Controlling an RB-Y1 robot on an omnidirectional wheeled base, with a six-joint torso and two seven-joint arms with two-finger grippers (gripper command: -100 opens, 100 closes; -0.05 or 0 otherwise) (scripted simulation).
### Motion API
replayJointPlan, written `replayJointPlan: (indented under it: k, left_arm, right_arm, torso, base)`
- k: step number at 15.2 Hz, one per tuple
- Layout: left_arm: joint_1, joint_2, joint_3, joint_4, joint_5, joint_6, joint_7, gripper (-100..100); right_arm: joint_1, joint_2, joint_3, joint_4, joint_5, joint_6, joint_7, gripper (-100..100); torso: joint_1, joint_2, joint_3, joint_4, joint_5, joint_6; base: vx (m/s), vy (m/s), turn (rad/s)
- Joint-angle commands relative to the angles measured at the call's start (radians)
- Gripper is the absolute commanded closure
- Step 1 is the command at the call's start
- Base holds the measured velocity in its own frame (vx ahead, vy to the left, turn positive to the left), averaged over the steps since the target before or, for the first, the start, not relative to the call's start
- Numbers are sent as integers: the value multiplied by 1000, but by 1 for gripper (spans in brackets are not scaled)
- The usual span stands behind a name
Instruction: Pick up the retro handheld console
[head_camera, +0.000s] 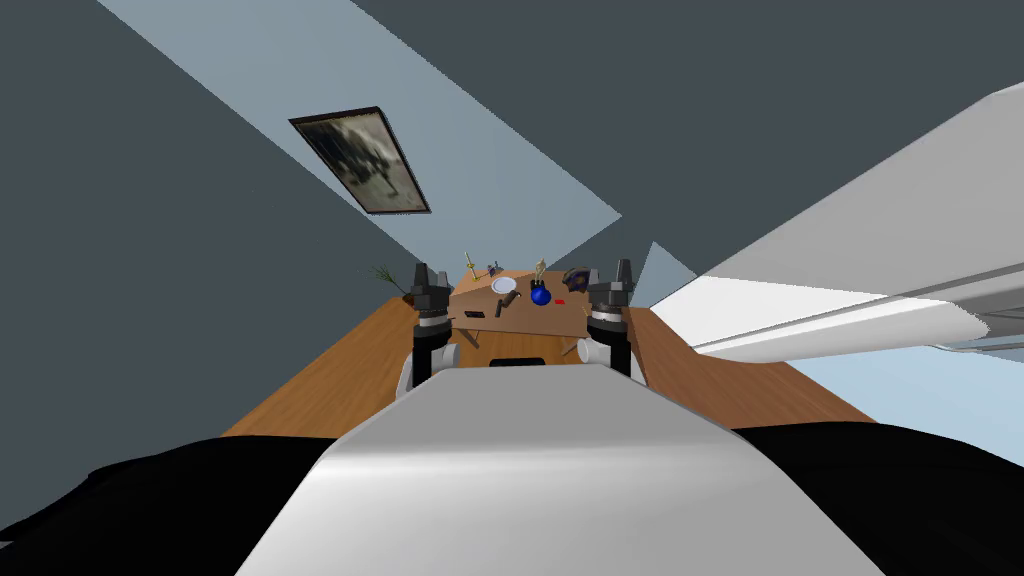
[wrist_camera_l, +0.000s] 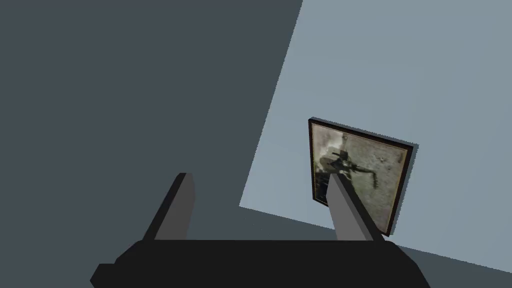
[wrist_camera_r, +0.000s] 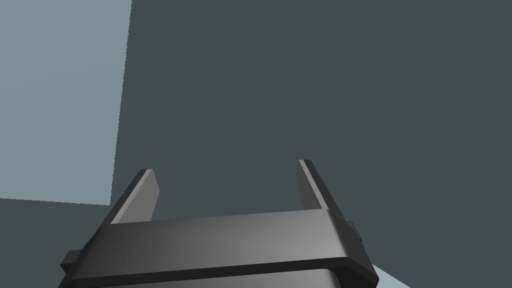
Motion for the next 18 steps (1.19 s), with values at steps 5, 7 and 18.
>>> replayJointPlan:
  k: [5,7,18]
  left_arm:
    - [-43,95,11,81,14,63,1,-100]
    - [-59,115,15,112,19,87,2,-100]
    - [-175,200,43,327,57,254,5,-100]
  right_arm:
    - [0,0,0,0,0,0,0,0]
    - [0,0,0,0,0,0,0,0]
    - [0,0,0,0,0,0,0,0]
  torso:
    - [3,1,1,0,1,0]
    - [3,1,1,0,1,0]
    - [3,1,1,0,1,0]
  base:
    - [-19,24,-60]
    - [-27,39,-47]
    - [-25,35,-72]
